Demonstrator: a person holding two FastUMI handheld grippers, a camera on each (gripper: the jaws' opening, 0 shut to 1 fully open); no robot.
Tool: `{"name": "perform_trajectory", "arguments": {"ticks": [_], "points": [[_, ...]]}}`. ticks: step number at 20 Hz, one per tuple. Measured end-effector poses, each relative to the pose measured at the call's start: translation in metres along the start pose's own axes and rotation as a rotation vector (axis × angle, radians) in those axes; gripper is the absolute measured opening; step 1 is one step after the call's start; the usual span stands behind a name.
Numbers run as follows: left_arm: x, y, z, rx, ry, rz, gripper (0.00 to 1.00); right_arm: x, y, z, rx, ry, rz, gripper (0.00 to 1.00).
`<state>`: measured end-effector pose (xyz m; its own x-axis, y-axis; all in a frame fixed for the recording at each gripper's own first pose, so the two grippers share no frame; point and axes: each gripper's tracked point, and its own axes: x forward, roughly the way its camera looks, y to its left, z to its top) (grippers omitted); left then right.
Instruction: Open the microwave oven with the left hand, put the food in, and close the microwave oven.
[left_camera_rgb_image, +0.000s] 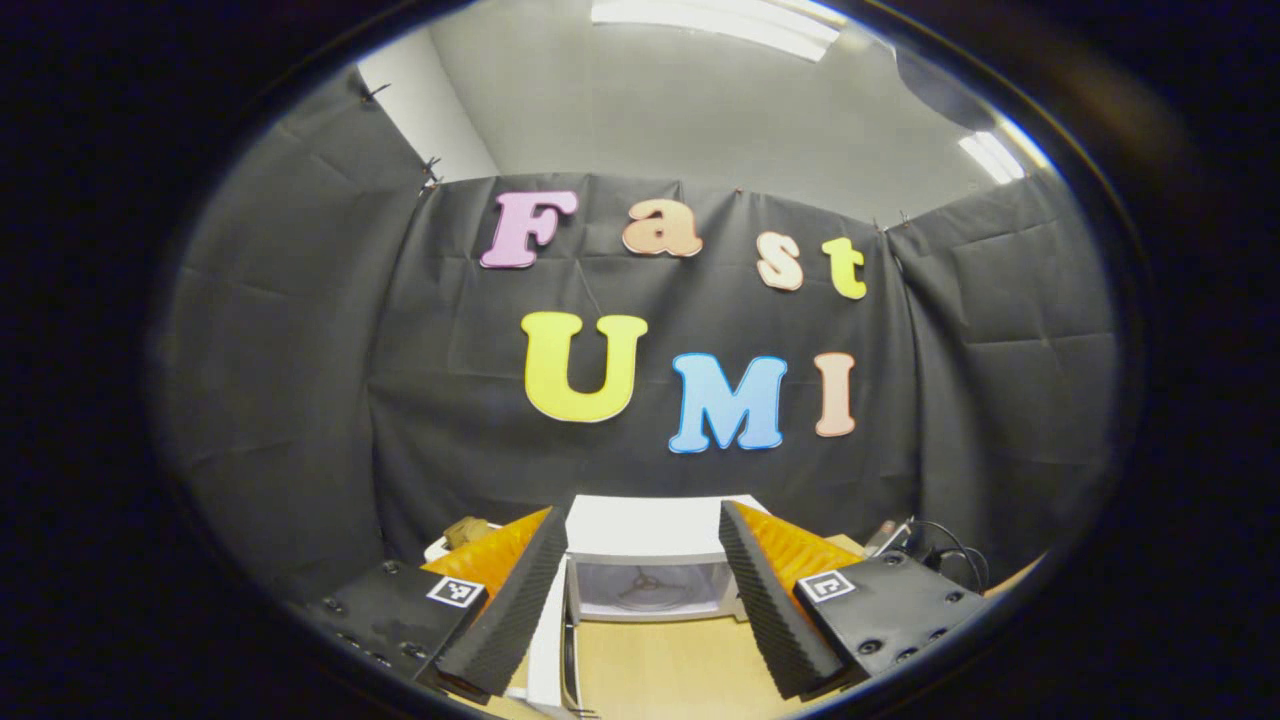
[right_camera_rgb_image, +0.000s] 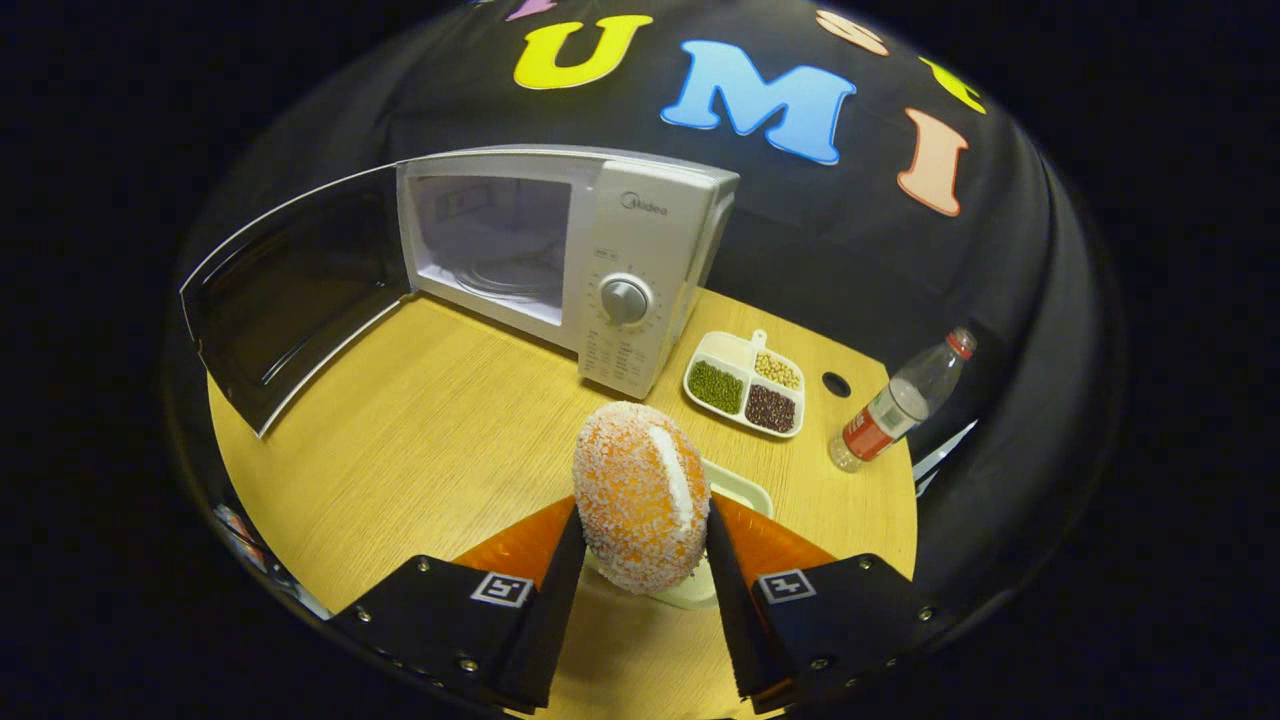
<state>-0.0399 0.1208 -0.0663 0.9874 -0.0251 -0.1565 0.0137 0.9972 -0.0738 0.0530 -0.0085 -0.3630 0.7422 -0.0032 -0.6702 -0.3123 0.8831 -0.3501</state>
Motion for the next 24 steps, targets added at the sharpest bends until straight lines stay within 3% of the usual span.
{"name": "perform_trajectory", "arguments": {"ticks": [7,10,15,21,22,24], "points": [[-0.029,0.064,0.0,-0.038,-0.019,-0.003,0.96,-0.018,0.049,0.052,-0.291,-0.123,-0.13,0.67],[-0.04,0.08,0.008,-0.033,-0.036,-0.02,0.96,-0.02,0.071,0.067,-0.36,-0.147,-0.141,0.67],[-0.052,0.091,0.027,-0.007,-0.071,-0.028,0.99,-0.016,0.081,0.097,-0.528,-0.203,-0.2,0.67],[-0.05,0.09,0.028,0.013,-0.074,0.02,0.95,-0.003,0.09,0.13,-0.792,-0.299,-0.278,0.67],[-0.051,0.088,0.03,0.021,-0.076,0.024,0.99,0.004,0.092,0.135,-0.823,-0.318,-0.285,0.67],[-0.05,0.09,0.03,0.041,-0.069,0.049,0.93,0.018,0.099,0.147,-0.874,-0.343,-0.299,0.67]]}}
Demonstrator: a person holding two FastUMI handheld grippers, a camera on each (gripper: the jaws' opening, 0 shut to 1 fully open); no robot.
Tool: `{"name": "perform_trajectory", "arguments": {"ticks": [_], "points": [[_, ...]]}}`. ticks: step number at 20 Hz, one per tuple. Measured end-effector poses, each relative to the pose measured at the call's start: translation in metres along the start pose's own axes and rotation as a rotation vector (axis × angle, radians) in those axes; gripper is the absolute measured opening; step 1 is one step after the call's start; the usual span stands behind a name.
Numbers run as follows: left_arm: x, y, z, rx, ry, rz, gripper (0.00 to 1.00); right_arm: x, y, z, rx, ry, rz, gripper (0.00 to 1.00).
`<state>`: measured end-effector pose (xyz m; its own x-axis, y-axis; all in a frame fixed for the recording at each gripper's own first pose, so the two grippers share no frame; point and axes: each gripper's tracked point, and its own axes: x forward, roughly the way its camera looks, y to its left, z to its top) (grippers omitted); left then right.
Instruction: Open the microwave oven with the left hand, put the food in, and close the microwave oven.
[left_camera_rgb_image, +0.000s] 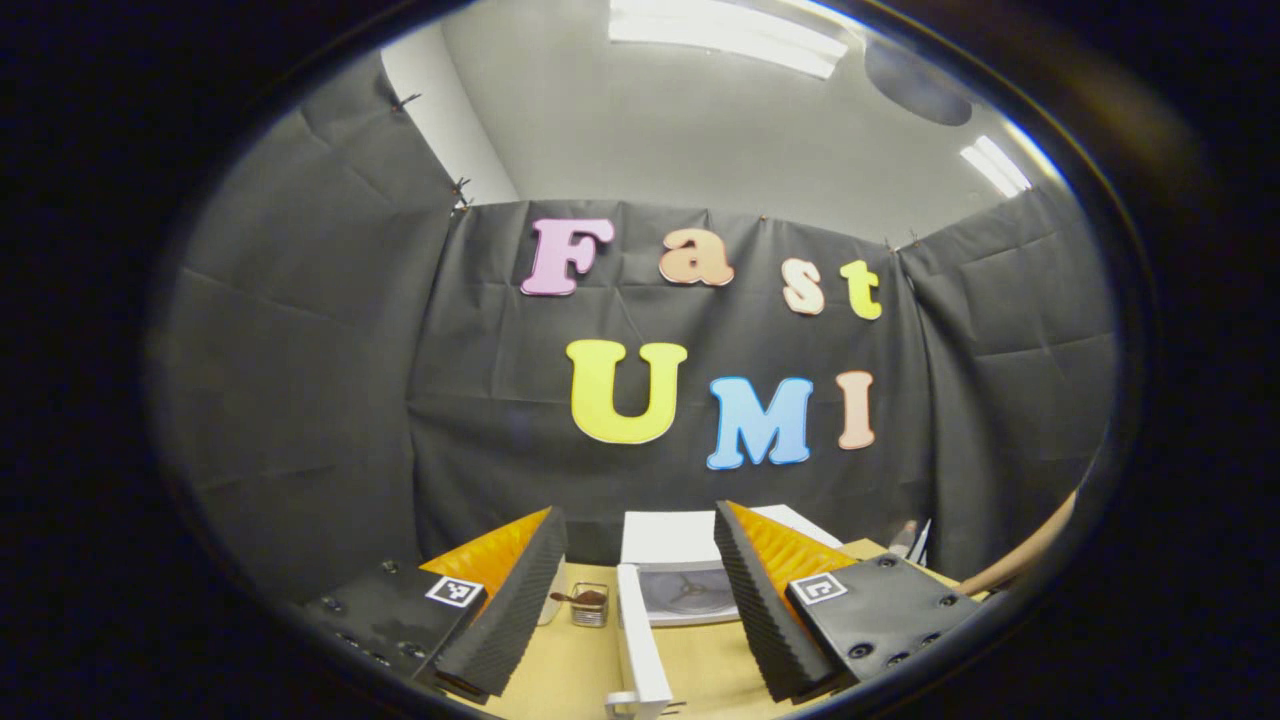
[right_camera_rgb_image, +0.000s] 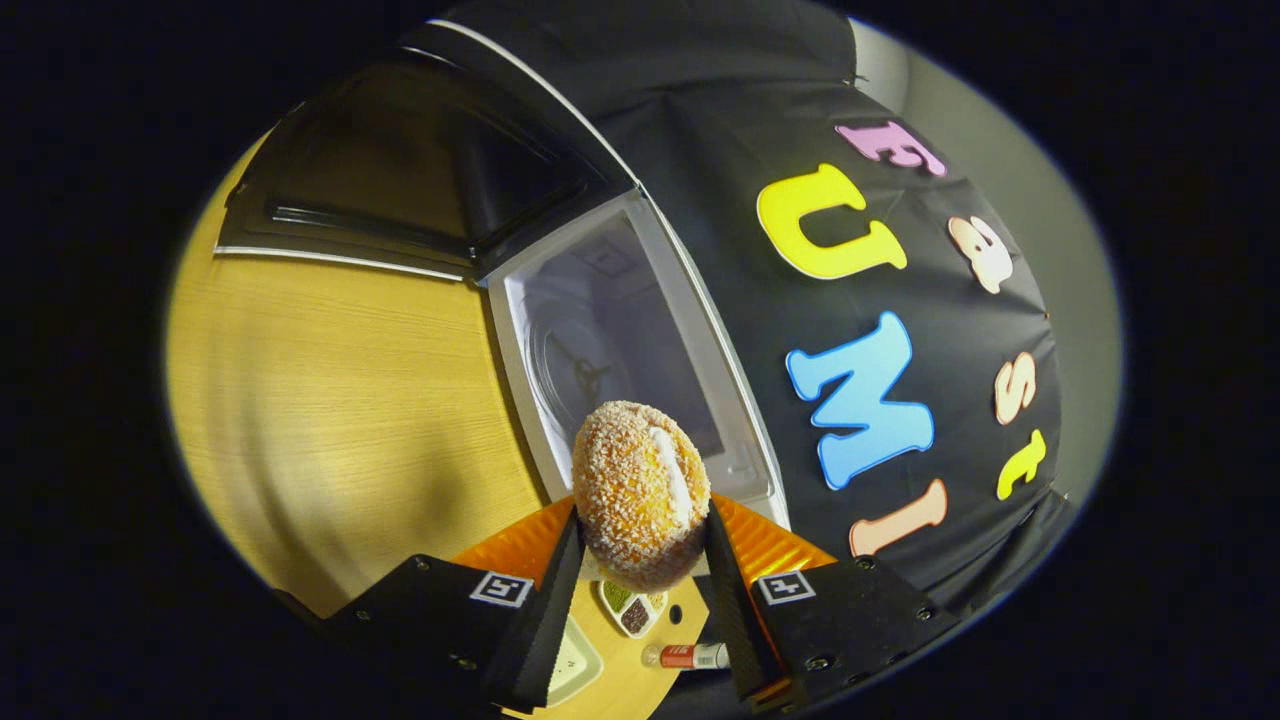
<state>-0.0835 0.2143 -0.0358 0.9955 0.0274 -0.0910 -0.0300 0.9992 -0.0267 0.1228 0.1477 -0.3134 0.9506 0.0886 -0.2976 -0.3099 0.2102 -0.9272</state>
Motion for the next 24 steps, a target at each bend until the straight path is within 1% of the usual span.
{"name": "perform_trajectory", "arguments": {"ticks": [3,4,6,10,14,18,20,23,24], "points": [[-0.003,0.001,-0.003,0.017,0.018,0.048,0.93,0.018,0.003,0.004,-0.059,-0.021,-0.021,0.67],[-0.005,0.0,-0.004,0.014,0.023,0.062,0.96,0.03,0.006,0.008,-0.079,-0.028,-0.025,0.67],[-0.011,0.001,-0.006,0.007,0.036,0.093,0.95,0.059,0.011,0.013,-0.115,-0.042,-0.025,0.67],[-0.025,0.005,-0.008,0.015,0.066,0.157,0.93,0.098,0.021,0.021,-0.164,-0.052,-0.024,0.67],[-0.027,0.0,-0.001,0.046,0.073,0.178,0.93,0.133,0.024,0.04,-0.194,-0.079,-0.04,0.67],[-0.019,-0.006,-0.012,0.06,0.117,0.181,0.94,0.165,0.027,0.045,-0.203,-0.07,-0.041,0.66],[-0.02,-0.007,-0.016,0.066,0.13,0.192,0.96,0.178,0.027,0.048,-0.214,-0.075,-0.051,0.66],[-0.022,-0.002,-0.018,0.063,0.14,0.217,0.99,0.191,0.029,0.055,-0.263,-0.102,-0.057,0.66],[-0.023,-0.001,-0.021,0.057,0.147,0.224,0.96,0.194,0.031,0.055,-0.272,-0.113,-0.045,0.66]]}}
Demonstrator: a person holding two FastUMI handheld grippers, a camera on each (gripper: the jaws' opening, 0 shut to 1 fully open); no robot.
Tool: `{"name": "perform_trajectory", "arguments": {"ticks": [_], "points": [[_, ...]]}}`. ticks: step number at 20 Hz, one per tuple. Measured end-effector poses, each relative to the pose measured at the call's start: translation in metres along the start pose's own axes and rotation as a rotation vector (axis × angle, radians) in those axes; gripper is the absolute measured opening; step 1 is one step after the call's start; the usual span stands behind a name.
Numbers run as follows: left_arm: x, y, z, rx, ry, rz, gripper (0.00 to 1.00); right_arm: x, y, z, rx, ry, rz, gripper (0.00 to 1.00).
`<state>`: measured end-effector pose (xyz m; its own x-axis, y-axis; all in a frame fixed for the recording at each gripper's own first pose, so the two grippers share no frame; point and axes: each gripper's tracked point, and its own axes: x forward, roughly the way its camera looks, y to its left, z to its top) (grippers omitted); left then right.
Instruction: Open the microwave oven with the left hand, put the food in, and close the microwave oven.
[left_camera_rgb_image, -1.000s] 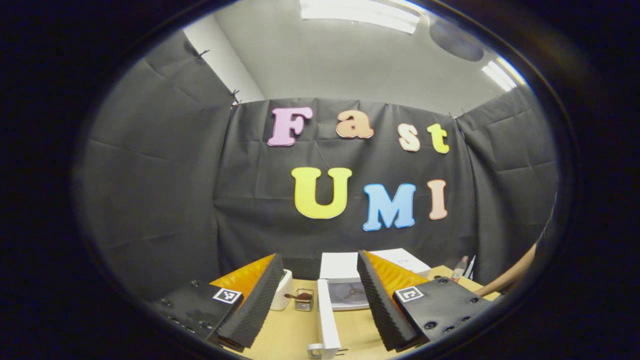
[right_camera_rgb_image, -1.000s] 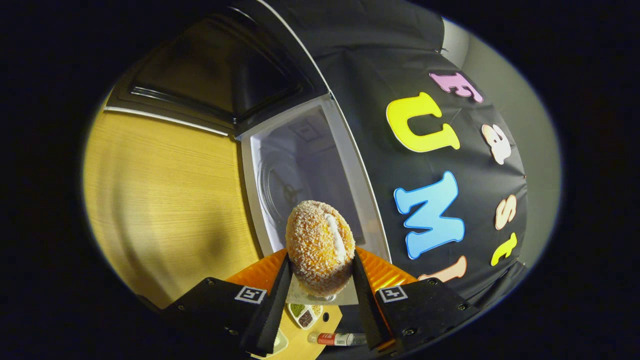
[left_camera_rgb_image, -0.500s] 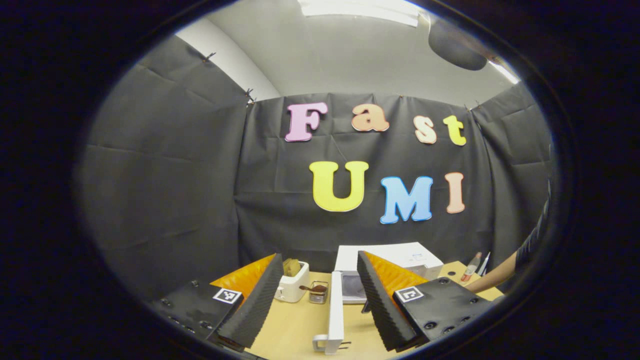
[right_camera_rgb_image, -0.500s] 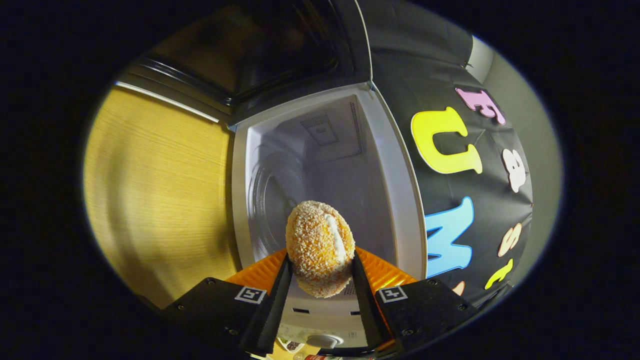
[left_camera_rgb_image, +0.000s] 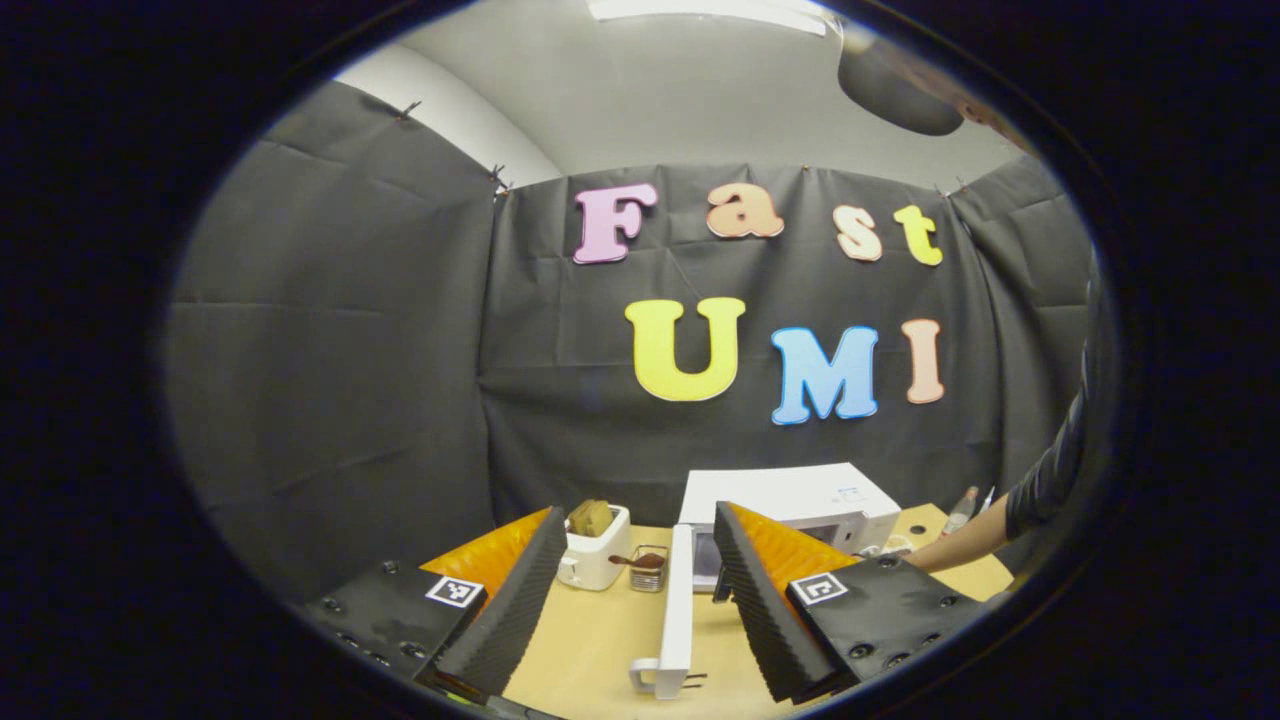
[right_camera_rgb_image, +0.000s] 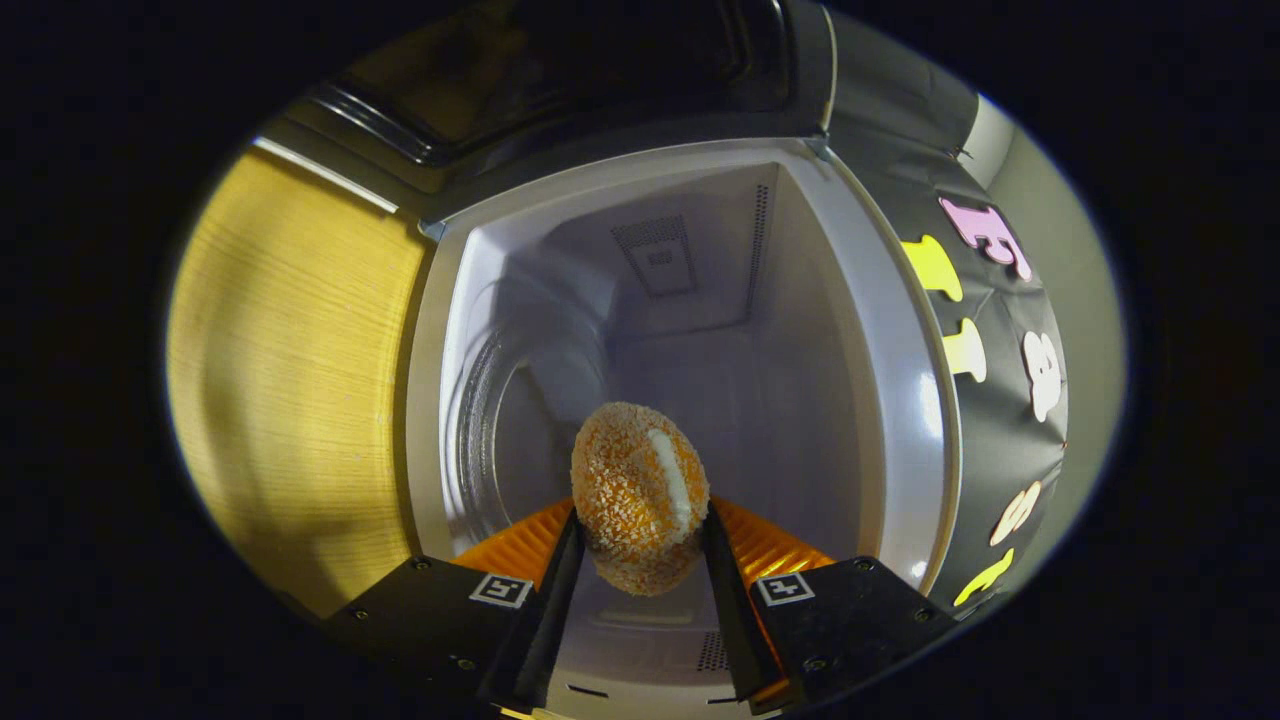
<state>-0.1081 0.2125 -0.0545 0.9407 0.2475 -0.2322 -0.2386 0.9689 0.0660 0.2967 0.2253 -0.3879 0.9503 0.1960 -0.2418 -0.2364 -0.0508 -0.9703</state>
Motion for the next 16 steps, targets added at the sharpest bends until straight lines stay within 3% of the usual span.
{"name": "perform_trajectory", "arguments": {"ticks": [3,4,5,13,16], "points": [[0.003,0.001,-0.002,-0.012,0.004,0.008,0.93,-0.003,0.001,-0.002,0.022,0.005,0.011,0.75],[0.005,0.001,-0.002,-0.013,0.003,0.009,0.96,-0.004,0.001,-0.005,0.035,0.01,0.009,0.92],[0.007,0.0,-0.002,-0.013,0.001,0.005,0.95,-0.007,0.003,-0.003,0.054,0.008,0.023,0.96],[0.026,-0.022,0.0,-0.018,-0.021,-0.071,0.96,-0.06,0.012,0.001,0.288,-0.009,0.161,0.96],[0.031,-0.028,-0.002,-0.002,-0.024,-0.098,0.93,-0.093,0.008,-0.003,0.426,0.002,0.201,0.97]]}}
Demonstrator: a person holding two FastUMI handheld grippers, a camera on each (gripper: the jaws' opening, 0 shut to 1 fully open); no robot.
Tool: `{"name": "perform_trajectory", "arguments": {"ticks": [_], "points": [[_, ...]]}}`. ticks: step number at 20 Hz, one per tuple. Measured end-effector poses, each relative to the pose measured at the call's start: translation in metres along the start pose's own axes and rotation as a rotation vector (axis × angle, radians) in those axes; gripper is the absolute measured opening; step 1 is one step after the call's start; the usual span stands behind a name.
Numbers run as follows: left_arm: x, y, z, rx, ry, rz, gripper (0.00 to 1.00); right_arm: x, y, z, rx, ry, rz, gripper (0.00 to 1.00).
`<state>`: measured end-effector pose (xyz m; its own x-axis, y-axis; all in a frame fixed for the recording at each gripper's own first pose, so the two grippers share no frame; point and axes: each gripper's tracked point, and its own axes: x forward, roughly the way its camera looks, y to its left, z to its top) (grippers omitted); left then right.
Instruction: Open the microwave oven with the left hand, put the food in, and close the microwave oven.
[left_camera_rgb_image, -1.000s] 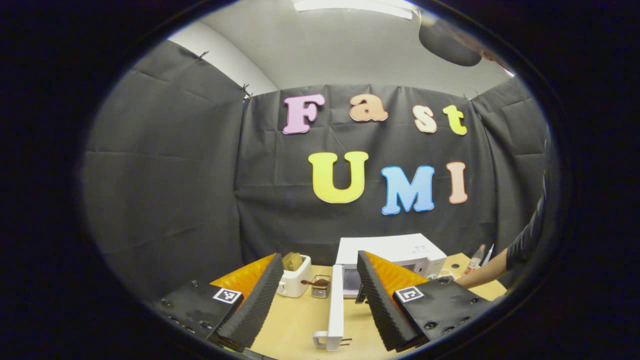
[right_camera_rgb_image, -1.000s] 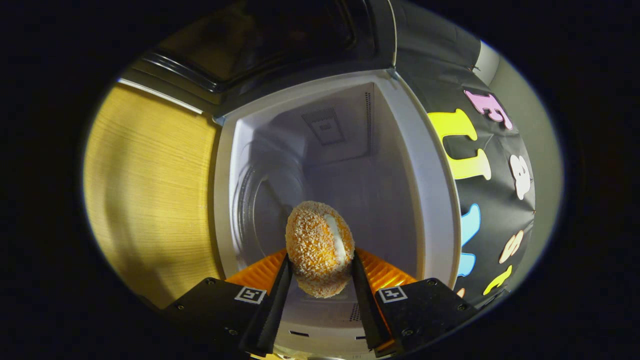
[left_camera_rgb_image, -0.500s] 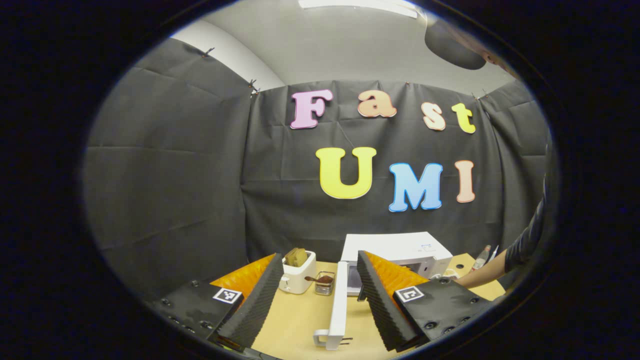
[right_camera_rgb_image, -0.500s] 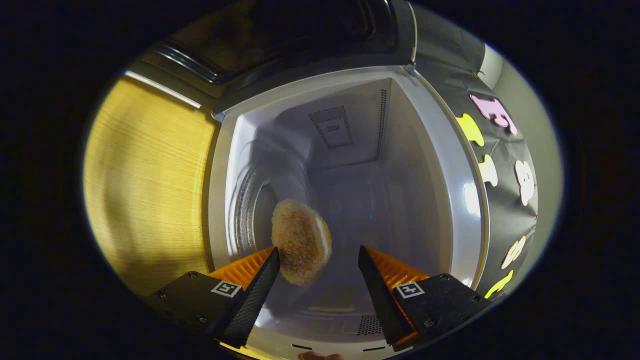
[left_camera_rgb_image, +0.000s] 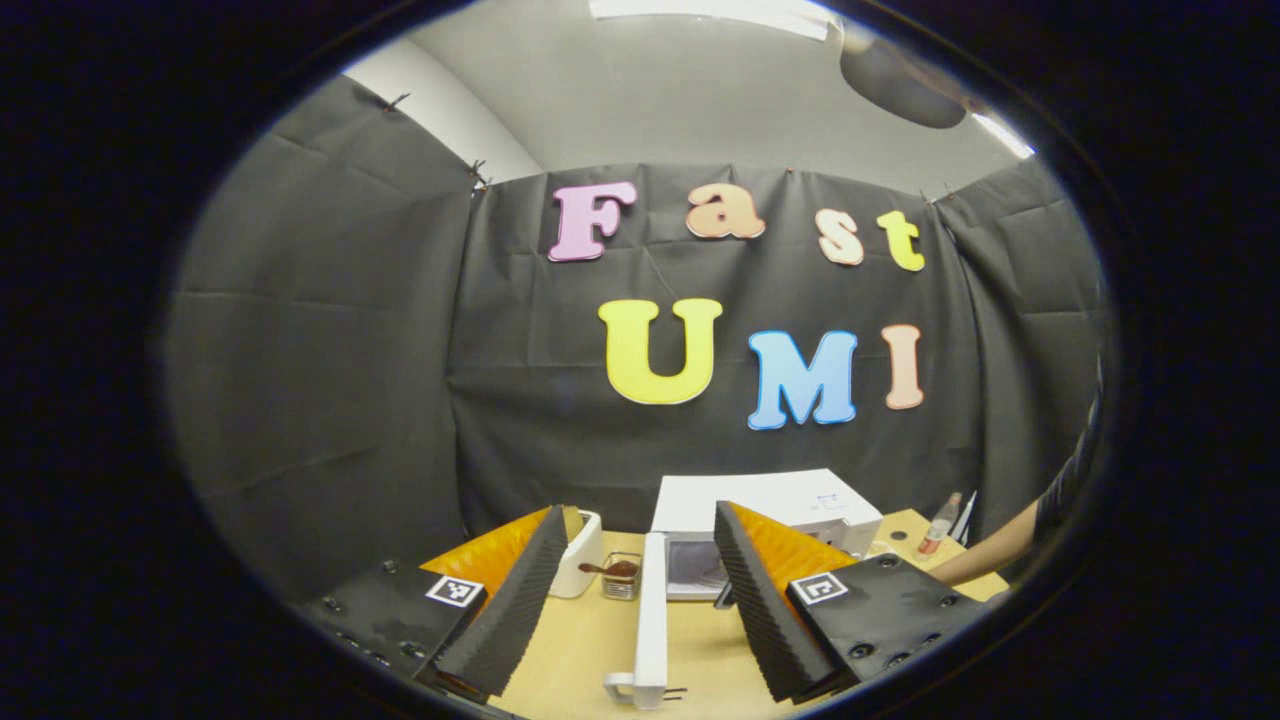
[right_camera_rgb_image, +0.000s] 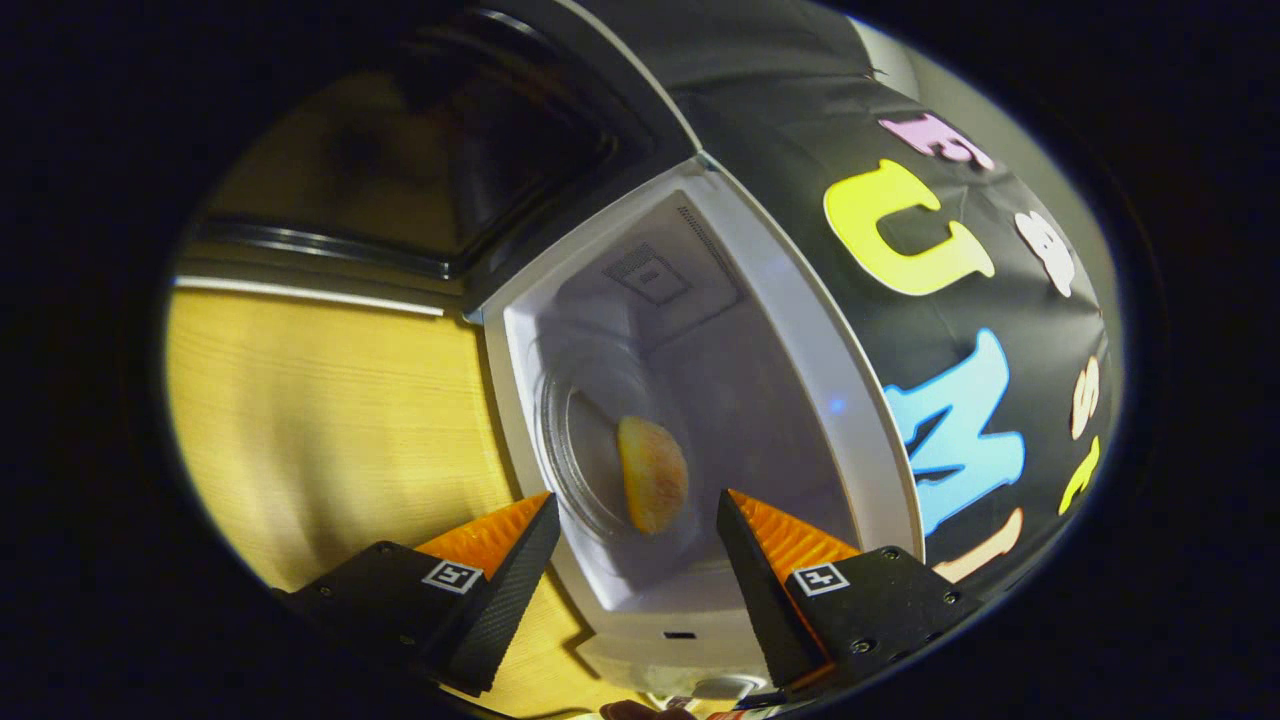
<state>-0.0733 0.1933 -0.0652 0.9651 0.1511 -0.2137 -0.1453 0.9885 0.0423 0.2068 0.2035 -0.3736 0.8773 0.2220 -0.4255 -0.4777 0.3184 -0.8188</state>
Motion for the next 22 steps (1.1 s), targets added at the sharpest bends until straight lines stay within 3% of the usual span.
{"name": "perform_trajectory", "arguments": {"ticks": [9,14,15,22], "points": [[0.02,-0.028,-0.009,0.008,-0.019,-0.121,0.96,-0.095,-0.029,-0.014,0.332,0.035,-0.063,0.97],[0.029,-0.034,-0.018,-0.023,-0.019,-0.171,0.99,-0.16,-0.06,-0.013,0.53,0.02,-0.167,0.97],[0.031,-0.035,-0.02,-0.028,-0.018,-0.181,0.94,-0.171,-0.066,-0.011,0.57,0.012,-0.187,0.96],[0.033,-0.052,-0.023,-0.033,-0.029,-0.245,0.94,-0.25,-0.11,0.001,0.858,-0.058,-0.328,0.96]]}}
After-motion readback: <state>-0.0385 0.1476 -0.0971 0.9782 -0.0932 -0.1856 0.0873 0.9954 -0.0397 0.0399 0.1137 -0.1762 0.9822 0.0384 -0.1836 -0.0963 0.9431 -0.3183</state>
